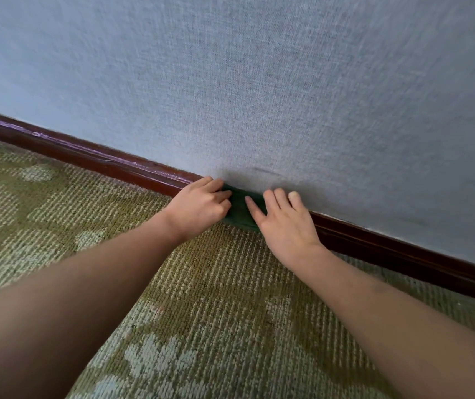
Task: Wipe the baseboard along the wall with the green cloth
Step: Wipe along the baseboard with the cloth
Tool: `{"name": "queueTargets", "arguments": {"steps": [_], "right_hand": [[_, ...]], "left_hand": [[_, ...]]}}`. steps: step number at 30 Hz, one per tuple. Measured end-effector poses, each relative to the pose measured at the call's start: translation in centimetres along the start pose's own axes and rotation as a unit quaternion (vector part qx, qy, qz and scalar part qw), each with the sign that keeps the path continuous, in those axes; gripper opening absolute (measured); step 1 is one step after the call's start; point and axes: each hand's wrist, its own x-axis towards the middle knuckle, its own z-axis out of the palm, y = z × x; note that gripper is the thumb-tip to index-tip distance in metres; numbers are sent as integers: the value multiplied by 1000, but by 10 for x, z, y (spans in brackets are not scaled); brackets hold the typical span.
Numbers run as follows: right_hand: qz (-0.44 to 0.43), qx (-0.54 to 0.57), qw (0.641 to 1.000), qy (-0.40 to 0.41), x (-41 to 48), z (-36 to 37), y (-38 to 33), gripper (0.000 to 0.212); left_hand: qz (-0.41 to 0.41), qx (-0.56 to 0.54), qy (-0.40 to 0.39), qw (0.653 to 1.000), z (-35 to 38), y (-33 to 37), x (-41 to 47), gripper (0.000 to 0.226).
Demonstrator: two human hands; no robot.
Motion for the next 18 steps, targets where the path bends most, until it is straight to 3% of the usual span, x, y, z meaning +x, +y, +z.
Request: {"name": "queueTargets", "arguments": {"steps": [8,18], "right_hand": [[-12,-13,1000,-4,4,1,-3,62],[-9,61,998,-8,18,0,-11,61]], "left_hand": [[-8,7,-14,1000,2,-2,-2,16],[-64,-18,-35,997,4,-7,-7,14]]}}
